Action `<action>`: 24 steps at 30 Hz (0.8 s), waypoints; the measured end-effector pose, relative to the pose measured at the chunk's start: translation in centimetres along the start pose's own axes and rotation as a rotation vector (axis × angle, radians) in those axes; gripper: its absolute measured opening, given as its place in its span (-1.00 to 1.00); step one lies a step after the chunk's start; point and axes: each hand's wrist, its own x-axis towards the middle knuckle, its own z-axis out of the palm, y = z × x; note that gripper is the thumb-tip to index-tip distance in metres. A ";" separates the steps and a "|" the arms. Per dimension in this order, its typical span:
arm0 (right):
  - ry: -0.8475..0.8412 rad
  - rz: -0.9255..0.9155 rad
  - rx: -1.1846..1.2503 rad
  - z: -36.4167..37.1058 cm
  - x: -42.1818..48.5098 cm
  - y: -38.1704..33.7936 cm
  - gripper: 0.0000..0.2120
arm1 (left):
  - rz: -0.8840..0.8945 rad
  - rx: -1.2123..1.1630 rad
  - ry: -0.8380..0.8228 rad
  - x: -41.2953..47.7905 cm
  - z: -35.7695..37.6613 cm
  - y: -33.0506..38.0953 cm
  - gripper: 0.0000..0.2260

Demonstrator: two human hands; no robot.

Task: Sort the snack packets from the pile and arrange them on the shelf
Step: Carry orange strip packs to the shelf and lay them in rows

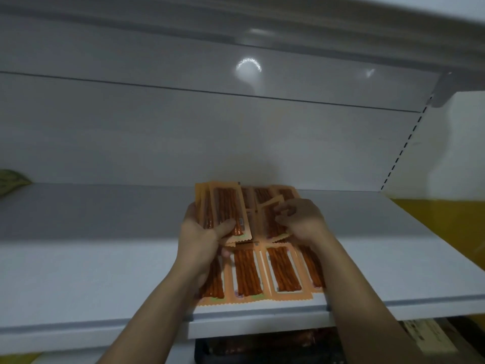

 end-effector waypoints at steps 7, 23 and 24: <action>-0.093 -0.002 -0.327 0.2 -0.2 0.1 -0.76 | -0.030 -0.033 0.020 -0.1 0.2 -0.4 -0.65; -0.063 -0.080 0.611 -1.4 -3.7 -1.5 -0.57 | -0.058 -0.122 -0.162 -0.7 4.3 -0.3 -0.72; -0.046 -0.083 0.619 -1.8 -3.7 -1.3 -0.56 | -0.072 -0.123 -0.189 -0.8 4.5 -0.2 -0.73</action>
